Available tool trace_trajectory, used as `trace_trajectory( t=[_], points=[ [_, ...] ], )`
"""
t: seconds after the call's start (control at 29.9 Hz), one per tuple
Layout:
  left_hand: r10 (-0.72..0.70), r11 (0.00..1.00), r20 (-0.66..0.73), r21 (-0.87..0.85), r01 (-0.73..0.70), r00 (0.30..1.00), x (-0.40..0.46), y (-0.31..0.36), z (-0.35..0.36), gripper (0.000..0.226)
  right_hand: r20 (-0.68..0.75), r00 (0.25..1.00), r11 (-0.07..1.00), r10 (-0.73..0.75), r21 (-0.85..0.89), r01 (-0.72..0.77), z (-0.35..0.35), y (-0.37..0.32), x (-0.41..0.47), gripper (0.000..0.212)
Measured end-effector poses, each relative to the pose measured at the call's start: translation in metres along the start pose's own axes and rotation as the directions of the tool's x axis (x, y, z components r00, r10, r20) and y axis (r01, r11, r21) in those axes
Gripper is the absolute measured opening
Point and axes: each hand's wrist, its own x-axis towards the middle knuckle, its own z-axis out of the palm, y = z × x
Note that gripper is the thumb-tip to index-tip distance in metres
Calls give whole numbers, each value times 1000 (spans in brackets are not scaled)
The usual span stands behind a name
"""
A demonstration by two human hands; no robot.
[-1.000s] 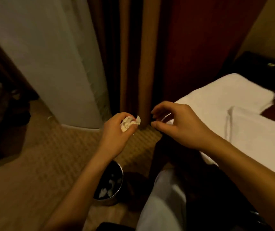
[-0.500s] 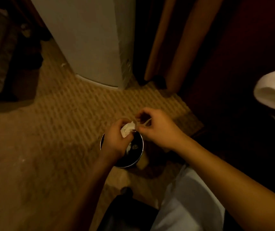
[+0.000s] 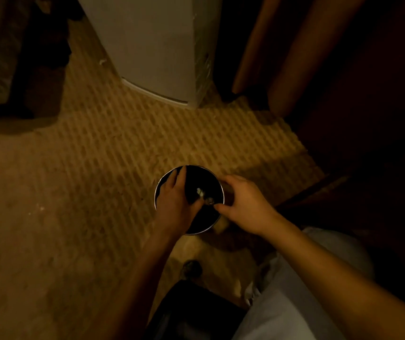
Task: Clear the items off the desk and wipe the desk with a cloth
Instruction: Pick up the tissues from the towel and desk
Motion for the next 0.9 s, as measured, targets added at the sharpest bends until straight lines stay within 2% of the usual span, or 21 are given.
trace_trajectory(
  t=[0.1, 0.2, 0.3, 0.4, 0.5, 0.63, 0.9],
  points=[
    [30, 997, -27, -70, -32, 999, -8, 28, -21, 75, -72, 995, 998, -65, -19, 63, -30, -18, -14, 60],
    [142, 973, -118, -169, -160, 983, -14, 71, -52, 68, -190, 971, 989, -147, -26, 145, -75, -48, -35, 60],
    [298, 918, -196, -210, -337, 934, -21, 127, -80, 64, -353, 903, 969, -246, -93, 227, -128, -77, -68, 56],
    [463, 832, -262, -201, -517, 847, -36, 191, -104, 58, -497, 815, 955, -297, -151, 256, -176, -95, -112, 53],
    [589, 749, -281, -163, -642, 758, -58, 255, -116, 50, -620, 735, 961, -276, -175, 213, -214, -99, -165, 52],
    [724, 622, -258, -156, -767, 640, -87, 328, -106, 49, -725, 664, 983, -183, -157, 99, -250, -78, -231, 53],
    [893, 435, -49, -163, -885, 448, -150, 451, -25, 49, -864, 497, 970, 76, -52, -239, -300, 13, -379, 54]
  ],
)
